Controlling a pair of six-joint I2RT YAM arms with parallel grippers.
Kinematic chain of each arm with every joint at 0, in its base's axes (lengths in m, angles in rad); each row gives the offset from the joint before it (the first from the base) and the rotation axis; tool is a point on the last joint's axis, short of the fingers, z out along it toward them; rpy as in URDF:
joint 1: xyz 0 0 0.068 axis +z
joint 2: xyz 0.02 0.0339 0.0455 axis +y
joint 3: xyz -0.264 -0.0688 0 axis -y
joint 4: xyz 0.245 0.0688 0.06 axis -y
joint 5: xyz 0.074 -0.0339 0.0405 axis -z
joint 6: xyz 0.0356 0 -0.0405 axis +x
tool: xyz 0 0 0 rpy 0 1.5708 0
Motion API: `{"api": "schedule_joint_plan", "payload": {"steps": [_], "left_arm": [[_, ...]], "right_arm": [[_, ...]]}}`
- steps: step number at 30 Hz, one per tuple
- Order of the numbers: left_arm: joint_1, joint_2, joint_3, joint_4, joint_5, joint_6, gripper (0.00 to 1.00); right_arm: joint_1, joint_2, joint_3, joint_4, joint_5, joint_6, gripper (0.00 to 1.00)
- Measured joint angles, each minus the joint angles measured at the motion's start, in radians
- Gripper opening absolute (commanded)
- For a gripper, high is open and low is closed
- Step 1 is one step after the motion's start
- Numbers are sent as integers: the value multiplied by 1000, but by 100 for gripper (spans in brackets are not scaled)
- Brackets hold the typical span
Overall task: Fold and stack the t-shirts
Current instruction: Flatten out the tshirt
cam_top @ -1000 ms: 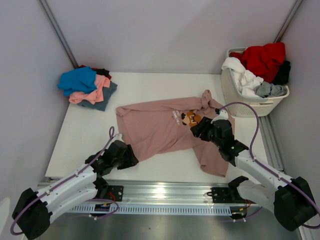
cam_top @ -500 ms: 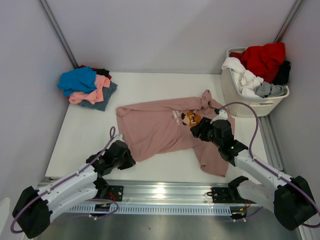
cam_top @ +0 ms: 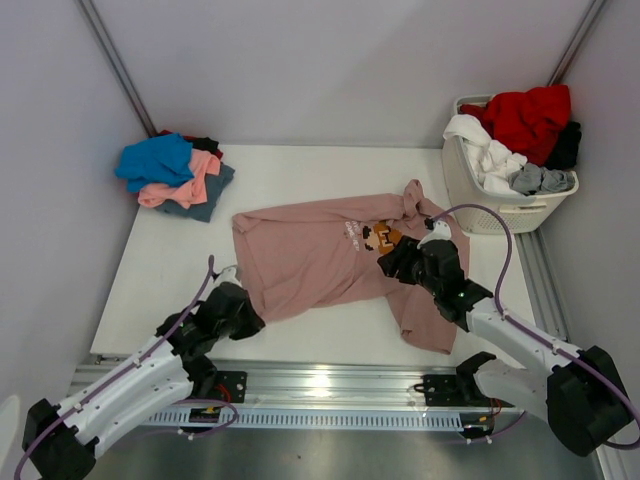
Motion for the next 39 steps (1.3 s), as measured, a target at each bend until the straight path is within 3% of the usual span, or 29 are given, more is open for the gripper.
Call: {"api": "schedule_joint_plan", "payload": {"steps": [7, 14, 20, 28, 34, 35, 38, 39], "left_arm": [[-24, -40, 18, -108, -11, -73, 1], [-170, -111, 124, -365, -126, -299, 1], [-176, -147, 166, -549, -204, -493, 1], [-177, -177, 212, -681, -272, -684, 1], [-178, -210, 355, -713, -384, -763, 18], [-178, -211, 373, -713, -403, -766, 29], [-178, -211, 391, -716, -429, -775, 51], [-178, -210, 391, -719, -430, -774, 52]], "right_arm": [[10, 8, 0, 0, 2, 0, 59], [13, 9, 0, -10, 13, -1, 59], [13, 14, 0, -14, 30, -1, 59], [13, 52, 23, -55, 72, -5, 60], [13, 54, 63, -116, 175, -5, 60], [13, 54, 66, -122, 194, -7, 60], [13, 62, 81, -156, 267, -8, 61], [13, 71, 95, -172, 292, -8, 62]]}}
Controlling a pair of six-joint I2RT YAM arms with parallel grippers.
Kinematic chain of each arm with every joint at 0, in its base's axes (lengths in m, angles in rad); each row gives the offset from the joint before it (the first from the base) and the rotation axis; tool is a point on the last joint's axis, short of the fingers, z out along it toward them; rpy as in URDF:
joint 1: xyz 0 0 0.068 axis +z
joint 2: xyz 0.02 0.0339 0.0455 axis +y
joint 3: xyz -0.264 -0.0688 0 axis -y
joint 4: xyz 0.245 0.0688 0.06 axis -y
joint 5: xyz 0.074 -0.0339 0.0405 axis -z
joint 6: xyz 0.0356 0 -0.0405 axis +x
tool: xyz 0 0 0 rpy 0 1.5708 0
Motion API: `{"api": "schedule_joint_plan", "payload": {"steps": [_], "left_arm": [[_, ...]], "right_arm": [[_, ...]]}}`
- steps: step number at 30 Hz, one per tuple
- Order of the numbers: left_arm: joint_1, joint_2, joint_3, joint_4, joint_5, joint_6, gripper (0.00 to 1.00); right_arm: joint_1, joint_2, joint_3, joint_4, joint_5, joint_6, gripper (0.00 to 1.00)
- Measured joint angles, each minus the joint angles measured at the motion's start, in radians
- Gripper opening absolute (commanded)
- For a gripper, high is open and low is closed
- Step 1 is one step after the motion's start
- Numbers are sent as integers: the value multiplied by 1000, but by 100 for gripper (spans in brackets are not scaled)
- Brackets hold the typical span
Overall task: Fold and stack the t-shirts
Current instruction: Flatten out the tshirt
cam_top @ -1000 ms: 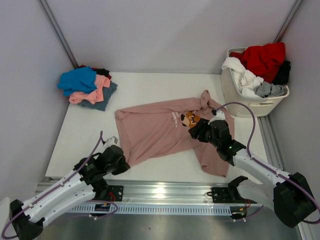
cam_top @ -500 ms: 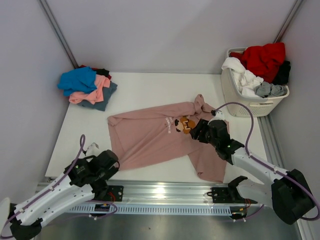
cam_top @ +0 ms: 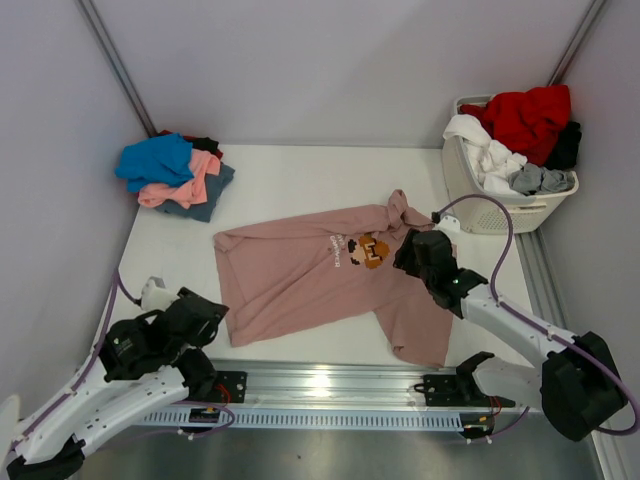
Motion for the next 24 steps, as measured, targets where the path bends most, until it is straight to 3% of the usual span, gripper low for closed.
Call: {"api": "schedule_joint_plan", "payload": {"steps": [3, 7, 9, 12, 16, 24], "left_arm": [[0, 4, 0, -6, 0, 13, 54], [-1, 17, 0, -12, -8, 34, 74], [-1, 32, -1, -10, -25, 48, 75], [-1, 76, -26, 82, -52, 102, 74], [39, 209, -57, 270, -77, 214, 62], [377, 546, -34, 575, 18, 482, 56]], "right_arm": [[0, 55, 66, -43, 70, 0, 62], [0, 114, 121, -55, 111, 2, 62], [0, 127, 123, -54, 111, 4, 61], [0, 137, 123, -50, 97, 4, 60], [0, 139, 123, -32, 68, 5, 59], [0, 123, 120, -23, 43, 9, 59]]}}
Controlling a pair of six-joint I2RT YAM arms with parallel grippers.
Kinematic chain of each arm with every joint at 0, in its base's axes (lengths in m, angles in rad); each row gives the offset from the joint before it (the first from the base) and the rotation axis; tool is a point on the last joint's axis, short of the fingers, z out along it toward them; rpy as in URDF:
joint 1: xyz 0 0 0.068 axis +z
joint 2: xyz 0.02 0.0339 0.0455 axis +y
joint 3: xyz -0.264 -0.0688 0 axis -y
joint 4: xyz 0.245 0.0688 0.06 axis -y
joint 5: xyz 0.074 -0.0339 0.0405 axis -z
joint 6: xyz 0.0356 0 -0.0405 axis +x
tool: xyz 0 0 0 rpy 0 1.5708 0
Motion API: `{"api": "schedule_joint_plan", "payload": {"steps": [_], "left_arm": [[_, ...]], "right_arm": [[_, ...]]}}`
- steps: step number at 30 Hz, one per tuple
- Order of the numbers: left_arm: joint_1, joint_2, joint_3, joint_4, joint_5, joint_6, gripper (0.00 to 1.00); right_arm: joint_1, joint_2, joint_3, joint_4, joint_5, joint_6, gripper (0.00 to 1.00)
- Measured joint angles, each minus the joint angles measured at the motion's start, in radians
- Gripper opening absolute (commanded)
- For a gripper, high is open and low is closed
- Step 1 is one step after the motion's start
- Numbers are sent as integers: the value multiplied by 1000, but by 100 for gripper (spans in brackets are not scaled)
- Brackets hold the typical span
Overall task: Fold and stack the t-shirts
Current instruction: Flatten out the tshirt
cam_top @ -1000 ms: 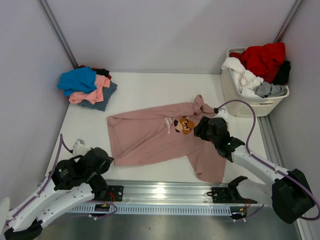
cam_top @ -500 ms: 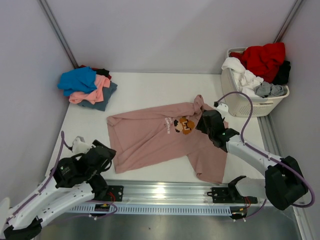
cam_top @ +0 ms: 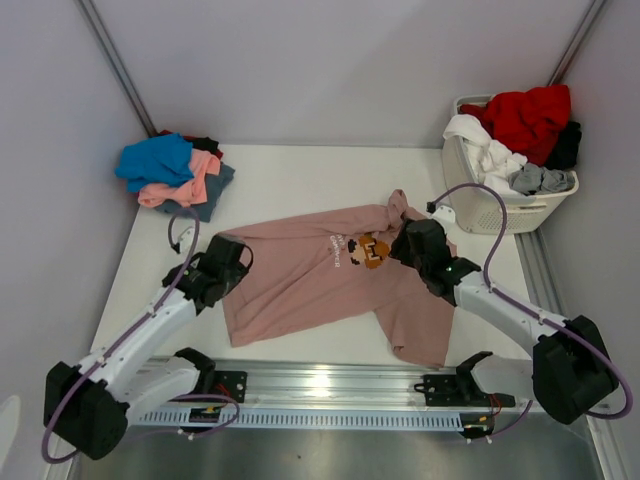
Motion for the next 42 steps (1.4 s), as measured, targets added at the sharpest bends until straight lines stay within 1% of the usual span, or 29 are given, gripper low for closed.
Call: {"api": "schedule_joint_plan", "payload": {"steps": [4, 8, 13, 16, 19, 24, 28, 33, 38, 42], "left_arm": [[123, 143, 56, 76, 47, 108, 50], [212, 308, 155, 109, 80, 186, 45], [253, 495, 282, 103, 98, 255, 35], [275, 585, 354, 101, 103, 285, 33], [332, 622, 370, 112, 153, 305, 33], [492, 652, 350, 179, 280, 364, 34], [532, 719, 377, 199, 341, 412, 35], [539, 844, 465, 221, 464, 486, 36], [574, 858, 465, 298, 608, 536, 39], [665, 855, 418, 408, 723, 552, 40]], "right_arm": [[0, -42, -9, 2, 0, 0, 59], [0, -67, -25, 5, 0, 1, 59], [0, -81, -37, 4, 0, 0, 59], [0, -101, -42, 2, 1, 0, 59], [0, -133, -50, 0, 1, -1, 59], [0, -172, -62, 0, 0, -5, 60], [0, -186, -71, 0, -4, -5, 60], [0, -191, -82, -3, -25, -5, 59], [0, -215, -83, -6, -45, -5, 60], [0, -261, -108, -6, -57, -5, 60]]}}
